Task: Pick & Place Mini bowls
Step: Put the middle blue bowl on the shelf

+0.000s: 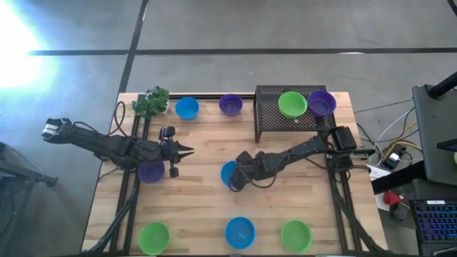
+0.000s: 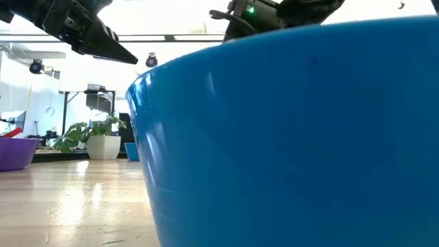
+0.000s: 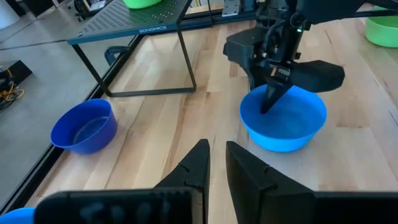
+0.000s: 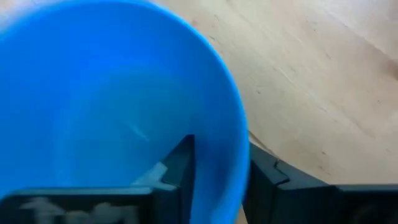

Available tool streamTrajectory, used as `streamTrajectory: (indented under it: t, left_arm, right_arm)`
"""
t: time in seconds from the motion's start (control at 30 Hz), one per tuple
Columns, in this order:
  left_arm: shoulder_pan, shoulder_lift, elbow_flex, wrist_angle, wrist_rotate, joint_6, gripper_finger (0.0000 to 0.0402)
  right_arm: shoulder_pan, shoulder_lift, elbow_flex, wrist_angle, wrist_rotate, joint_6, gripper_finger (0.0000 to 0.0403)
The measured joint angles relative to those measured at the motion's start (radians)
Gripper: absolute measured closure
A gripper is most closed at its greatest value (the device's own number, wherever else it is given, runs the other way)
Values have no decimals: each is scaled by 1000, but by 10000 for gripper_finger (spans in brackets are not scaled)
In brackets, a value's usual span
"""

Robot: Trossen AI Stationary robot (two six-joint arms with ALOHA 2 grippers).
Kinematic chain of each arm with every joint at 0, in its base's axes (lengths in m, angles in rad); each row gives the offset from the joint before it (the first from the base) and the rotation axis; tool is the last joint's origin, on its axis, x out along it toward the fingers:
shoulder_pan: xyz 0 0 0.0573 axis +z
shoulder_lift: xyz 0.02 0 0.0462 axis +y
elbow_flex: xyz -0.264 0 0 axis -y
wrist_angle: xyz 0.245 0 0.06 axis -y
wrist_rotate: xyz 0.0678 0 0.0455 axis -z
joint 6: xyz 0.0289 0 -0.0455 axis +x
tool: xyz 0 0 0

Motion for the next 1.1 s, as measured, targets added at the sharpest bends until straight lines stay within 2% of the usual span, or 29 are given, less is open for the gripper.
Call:
streamTrajectory:
  t: [0.2,0.4,0.67,1.1]
  left_arm:
    - [1,0,0,0,0,0,355]
    - [1,0,0,-1,0,0,355]
    - [0,0,0,-1,0,0,355]
    - [0,0,0,1,0,0,355]
  right_arm:
    - [0,-7,0,1,-3,-1,387]
    - [-2,-53,0,-6,5,-45,392]
    - [-27,-216,2,-16,9,-143,394]
    - [-193,-484,2,-91,33,-320,394]
